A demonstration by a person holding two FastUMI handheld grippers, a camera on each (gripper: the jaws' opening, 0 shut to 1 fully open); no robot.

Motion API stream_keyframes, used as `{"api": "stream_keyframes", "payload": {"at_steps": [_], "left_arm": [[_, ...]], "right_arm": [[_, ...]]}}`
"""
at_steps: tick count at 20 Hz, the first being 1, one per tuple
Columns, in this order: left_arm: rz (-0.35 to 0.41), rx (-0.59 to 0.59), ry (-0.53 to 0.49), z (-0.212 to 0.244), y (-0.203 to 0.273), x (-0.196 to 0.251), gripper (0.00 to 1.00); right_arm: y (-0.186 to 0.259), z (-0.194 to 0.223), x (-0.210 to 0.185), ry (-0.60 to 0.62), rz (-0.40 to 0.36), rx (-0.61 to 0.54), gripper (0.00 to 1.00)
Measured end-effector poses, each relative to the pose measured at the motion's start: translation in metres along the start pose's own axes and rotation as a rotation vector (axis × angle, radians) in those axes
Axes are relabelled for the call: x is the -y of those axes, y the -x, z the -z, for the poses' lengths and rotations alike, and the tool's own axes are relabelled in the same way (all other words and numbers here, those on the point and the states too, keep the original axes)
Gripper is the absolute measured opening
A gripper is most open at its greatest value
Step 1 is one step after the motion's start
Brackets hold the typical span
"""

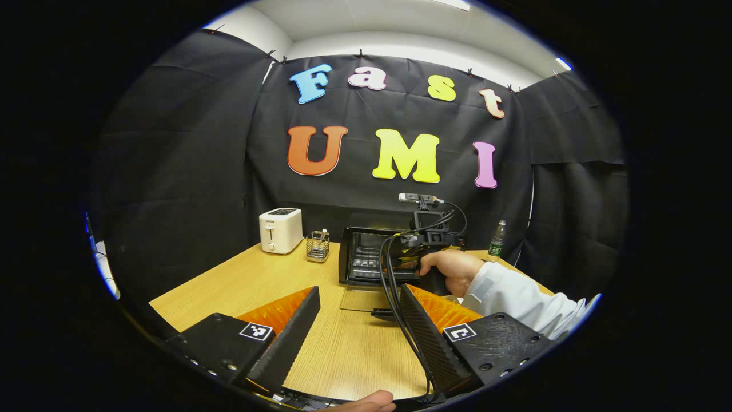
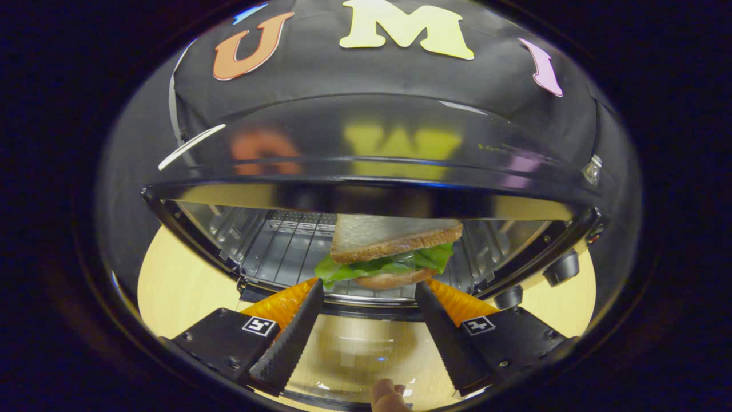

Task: Open the electric oven with the left hand, put the food in, and close the electric oven.

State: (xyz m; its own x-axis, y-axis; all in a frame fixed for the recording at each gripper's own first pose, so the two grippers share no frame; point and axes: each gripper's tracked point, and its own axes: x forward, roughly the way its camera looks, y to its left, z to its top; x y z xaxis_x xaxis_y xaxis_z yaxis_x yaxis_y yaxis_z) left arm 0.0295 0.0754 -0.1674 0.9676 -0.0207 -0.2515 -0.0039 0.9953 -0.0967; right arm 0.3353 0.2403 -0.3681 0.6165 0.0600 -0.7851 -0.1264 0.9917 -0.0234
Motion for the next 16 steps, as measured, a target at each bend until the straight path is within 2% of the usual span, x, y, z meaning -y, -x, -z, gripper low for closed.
{"api": "stream_keyframes", "payload": {"at_steps": [3, 7, 10, 14, 15, 16], "left_arm": [[-0.008, -0.019, 0.01, 0.006, 0.002, 0.001, 0.93], [-0.013, -0.047, -0.004, 0.013, 0.0, 0.007, 0.93], [-0.006, -0.06, -0.008, 0.015, -0.005, 0.015, 0.93], [0.008, -0.075, -0.02, 0.018, -0.014, 0.027, 0.93], [0.01, -0.079, -0.023, 0.02, -0.016, 0.028, 0.93], [0.013, -0.087, -0.024, 0.023, -0.021, 0.032, 0.93]], "right_arm": [[0.027, -0.001, 0.004, -0.002, -0.029, 0.025, 1.0], [0.09, -0.005, 0.005, -0.019, -0.112, 0.114, 1.0], [0.148, -0.013, 0.018, -0.019, -0.146, 0.223, 0.97], [0.225, -0.02, 0.044, -0.003, -0.146, 0.393, 0.97], [0.244, -0.021, 0.053, -0.007, -0.142, 0.435, 1.0], [0.261, -0.021, 0.062, -0.016, -0.142, 0.473, 0.97]]}}
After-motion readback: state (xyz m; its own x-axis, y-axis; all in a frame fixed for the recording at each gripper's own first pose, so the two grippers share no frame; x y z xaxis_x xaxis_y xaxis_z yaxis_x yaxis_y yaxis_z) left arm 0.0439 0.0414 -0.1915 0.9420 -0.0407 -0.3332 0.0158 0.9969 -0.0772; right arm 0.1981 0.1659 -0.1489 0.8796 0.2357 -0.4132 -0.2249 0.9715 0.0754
